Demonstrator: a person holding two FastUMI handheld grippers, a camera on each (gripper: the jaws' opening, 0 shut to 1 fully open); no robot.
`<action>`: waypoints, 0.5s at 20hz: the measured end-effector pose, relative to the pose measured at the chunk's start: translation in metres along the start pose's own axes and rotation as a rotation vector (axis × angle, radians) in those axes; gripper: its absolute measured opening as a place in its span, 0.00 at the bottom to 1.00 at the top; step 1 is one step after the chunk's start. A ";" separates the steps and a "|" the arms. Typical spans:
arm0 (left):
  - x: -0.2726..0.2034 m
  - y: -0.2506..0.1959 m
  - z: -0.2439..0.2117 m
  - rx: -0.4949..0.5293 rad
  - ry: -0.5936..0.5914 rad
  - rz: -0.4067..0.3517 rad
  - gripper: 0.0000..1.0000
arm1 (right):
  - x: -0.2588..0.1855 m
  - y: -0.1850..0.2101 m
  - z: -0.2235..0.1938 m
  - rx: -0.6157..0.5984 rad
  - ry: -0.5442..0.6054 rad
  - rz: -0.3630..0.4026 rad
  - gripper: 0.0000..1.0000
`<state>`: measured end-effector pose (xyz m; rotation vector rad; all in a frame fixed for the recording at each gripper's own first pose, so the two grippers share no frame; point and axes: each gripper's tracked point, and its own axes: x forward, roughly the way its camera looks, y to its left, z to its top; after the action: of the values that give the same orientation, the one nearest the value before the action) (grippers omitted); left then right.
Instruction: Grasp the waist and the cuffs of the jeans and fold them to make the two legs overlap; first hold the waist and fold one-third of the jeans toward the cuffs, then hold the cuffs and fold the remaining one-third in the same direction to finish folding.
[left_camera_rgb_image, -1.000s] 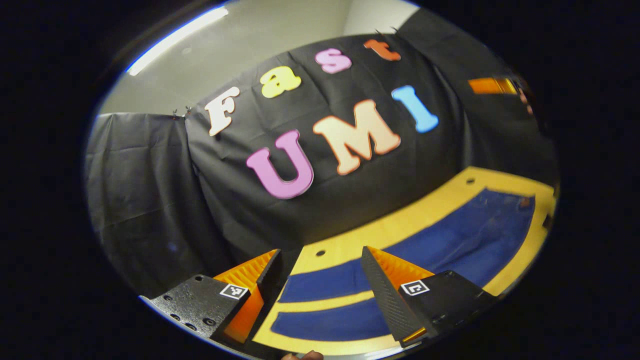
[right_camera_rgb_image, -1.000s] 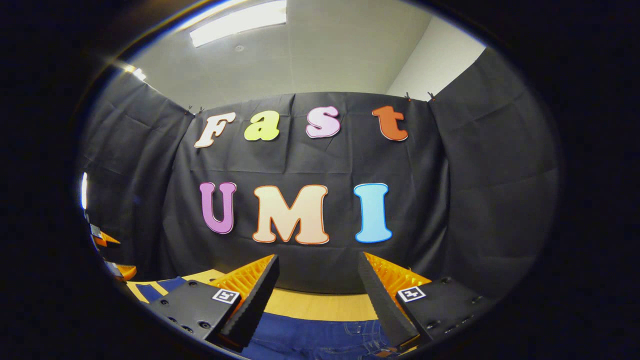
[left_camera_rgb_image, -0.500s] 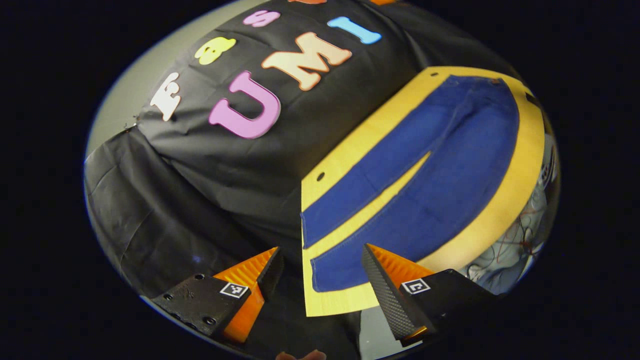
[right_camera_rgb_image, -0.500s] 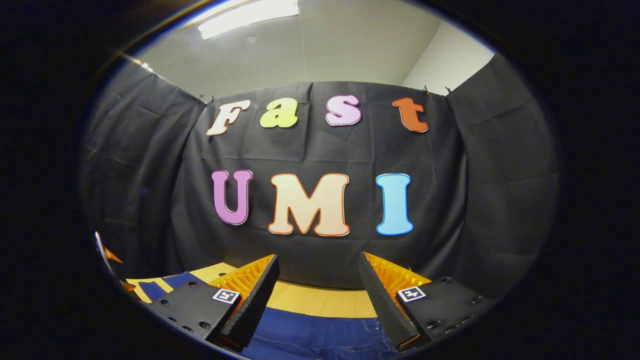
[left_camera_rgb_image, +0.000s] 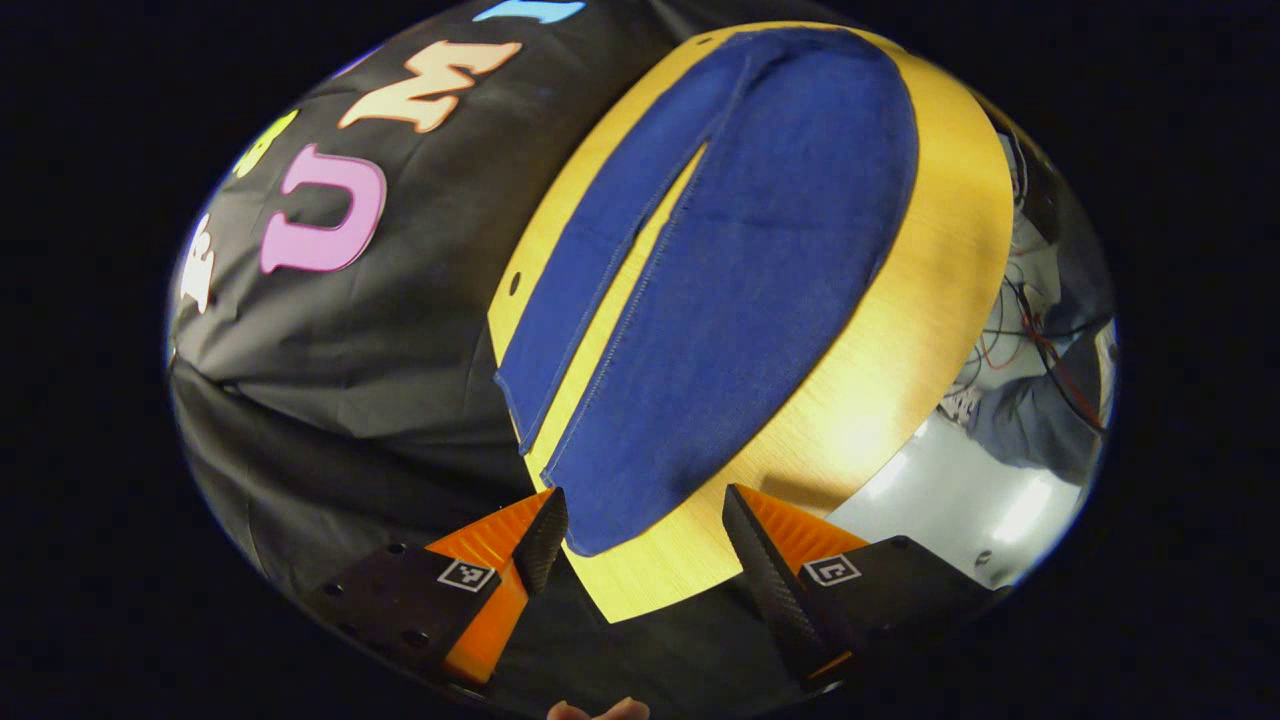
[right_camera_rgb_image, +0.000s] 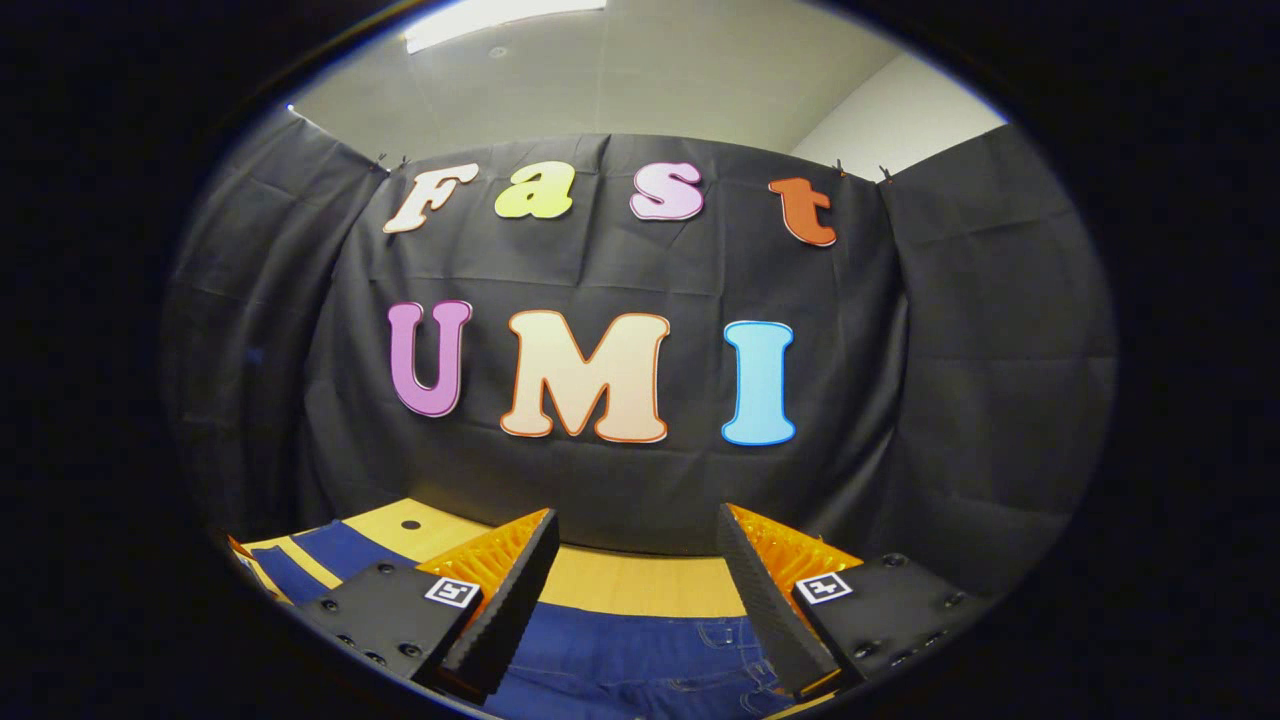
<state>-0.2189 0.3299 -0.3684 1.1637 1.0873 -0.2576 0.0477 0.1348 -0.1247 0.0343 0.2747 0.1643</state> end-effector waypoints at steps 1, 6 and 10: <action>0.006 -0.004 -0.001 0.033 0.004 -0.020 0.96 | 0.001 -0.002 -0.002 -0.010 0.007 -0.012 1.00; 0.033 -0.005 0.005 0.209 -0.024 -0.044 0.91 | 0.001 -0.009 -0.006 -0.042 0.021 -0.070 0.98; 0.049 0.007 0.015 0.290 -0.060 -0.070 0.90 | 0.005 -0.003 -0.008 -0.035 0.031 -0.107 1.00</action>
<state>-0.1812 0.3375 -0.4033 1.3672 1.0617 -0.5150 0.0510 0.1325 -0.1343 -0.0176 0.3037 0.0636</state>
